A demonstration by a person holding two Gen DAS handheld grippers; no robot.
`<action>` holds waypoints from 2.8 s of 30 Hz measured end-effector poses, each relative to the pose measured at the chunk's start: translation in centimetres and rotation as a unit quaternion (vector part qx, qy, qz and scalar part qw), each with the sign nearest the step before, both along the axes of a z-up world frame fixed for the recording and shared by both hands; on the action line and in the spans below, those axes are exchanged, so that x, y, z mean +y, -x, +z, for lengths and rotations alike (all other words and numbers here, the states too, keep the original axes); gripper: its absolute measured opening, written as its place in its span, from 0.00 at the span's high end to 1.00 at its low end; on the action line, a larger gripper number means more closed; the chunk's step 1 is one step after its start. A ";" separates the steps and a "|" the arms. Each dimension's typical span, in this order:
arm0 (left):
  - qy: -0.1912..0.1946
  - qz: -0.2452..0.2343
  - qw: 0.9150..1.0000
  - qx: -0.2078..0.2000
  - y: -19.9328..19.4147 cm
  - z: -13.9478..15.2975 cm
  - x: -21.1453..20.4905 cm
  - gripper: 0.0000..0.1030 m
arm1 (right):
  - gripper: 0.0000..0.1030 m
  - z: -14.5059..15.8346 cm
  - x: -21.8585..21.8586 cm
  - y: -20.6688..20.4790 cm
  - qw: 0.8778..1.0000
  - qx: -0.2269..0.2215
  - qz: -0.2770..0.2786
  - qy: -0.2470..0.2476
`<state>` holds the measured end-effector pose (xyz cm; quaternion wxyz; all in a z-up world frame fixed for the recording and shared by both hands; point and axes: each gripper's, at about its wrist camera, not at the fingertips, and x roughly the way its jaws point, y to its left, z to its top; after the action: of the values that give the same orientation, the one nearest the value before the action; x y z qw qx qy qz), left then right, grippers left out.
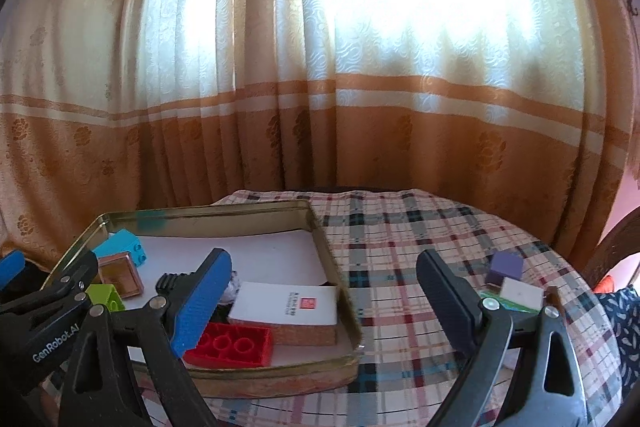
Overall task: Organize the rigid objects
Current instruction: 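Withdraw both grippers from the tin toward the card pack and comb, then reach the right gripper to the brown comb and close on it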
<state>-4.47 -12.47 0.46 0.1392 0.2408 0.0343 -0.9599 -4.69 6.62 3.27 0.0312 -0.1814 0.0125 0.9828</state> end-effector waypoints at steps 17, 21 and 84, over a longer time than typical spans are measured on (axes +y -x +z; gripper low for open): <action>-0.011 -0.002 1.000 -0.004 -1.1 -0.2 1.5 0.00 | 0.07 1.7 4.5 -3.6 0.995 0.071 -0.067 0.011; -0.002 -0.005 1.000 -0.002 -1.1 -0.1 2.0 0.00 | 0.07 2.3 5.5 -4.5 0.992 0.089 -0.086 -0.002; 0.043 -0.244 0.967 -0.060 -0.7 -0.4 20.3 0.00 | 0.08 -2.0 19.3 -4.6 0.981 -0.166 -0.080 0.066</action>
<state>-3.77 7.87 0.07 -0.0870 0.2926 -0.0756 -0.9493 -0.14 25.92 1.23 0.0996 -0.3420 0.0869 0.9304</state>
